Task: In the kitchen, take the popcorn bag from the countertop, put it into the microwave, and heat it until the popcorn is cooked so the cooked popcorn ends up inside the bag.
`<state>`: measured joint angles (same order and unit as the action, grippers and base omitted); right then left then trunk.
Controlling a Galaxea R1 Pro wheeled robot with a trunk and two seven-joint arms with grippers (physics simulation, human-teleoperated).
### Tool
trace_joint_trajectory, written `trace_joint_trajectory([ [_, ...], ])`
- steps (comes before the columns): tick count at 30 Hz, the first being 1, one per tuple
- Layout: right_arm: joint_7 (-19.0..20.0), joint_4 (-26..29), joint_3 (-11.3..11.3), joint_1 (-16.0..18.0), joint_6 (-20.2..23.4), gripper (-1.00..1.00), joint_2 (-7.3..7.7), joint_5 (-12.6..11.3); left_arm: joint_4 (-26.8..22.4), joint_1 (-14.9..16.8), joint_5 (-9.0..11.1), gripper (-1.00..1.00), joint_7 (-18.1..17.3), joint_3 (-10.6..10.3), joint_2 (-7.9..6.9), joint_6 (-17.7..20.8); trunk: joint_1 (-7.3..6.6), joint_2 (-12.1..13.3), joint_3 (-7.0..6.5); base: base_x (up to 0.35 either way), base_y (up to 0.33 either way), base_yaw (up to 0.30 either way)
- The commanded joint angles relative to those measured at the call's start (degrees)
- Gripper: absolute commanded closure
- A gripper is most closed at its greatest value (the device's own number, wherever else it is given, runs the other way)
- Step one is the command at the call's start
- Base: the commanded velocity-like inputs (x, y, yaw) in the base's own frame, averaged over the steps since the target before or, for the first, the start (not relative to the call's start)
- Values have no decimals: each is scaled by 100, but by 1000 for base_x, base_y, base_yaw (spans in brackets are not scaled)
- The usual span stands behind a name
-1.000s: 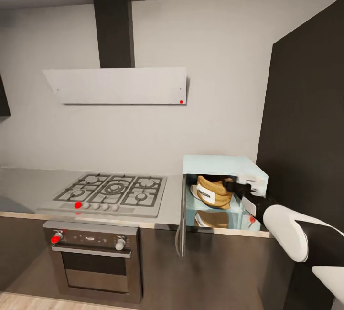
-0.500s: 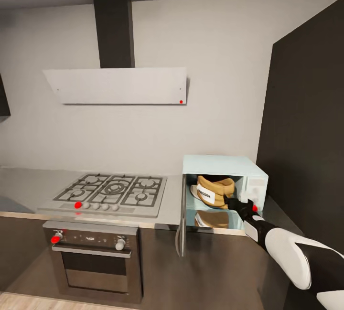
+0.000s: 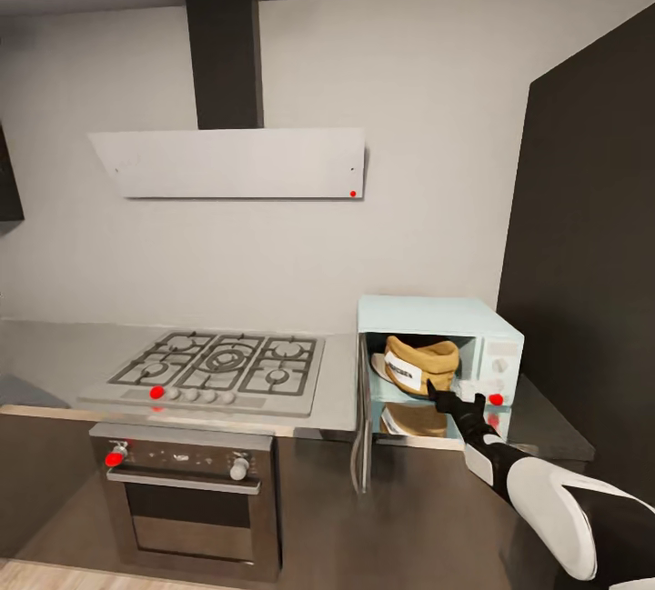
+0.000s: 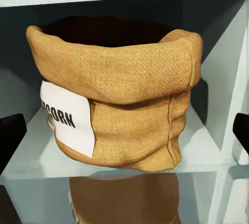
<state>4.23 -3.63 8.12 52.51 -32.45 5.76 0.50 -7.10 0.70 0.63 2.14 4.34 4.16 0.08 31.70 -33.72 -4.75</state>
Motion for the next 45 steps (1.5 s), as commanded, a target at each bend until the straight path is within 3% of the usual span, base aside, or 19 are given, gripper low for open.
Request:
trace_joint_trajectory([
  [1, 43, -24, 49, -23, -98, -100, 4, 2, -1, 0, 7, -100, 6, 41, 3, 1, 2, -3, 2, 1, 3, 0],
  [16, 43, -26, 49, -140, -165, -100, 4, 2, -1, 0, 7, -100, 6, 41, -5, 1, 2, -3, 2, 77, 49, 0],
  [23, 43, -49, 54, -441, -165, -100, 4, 2, -1, 0, 7, -100, 6, 41, -3, 1, 2, -3, 2, 2, 1, 0],
  [45, 43, -50, 51, -478, -165, -100, 4, 2, 0, 0, 7, -100, 10, 41, -6, 1, 2, -3, 2, 137, 0, 0],
])
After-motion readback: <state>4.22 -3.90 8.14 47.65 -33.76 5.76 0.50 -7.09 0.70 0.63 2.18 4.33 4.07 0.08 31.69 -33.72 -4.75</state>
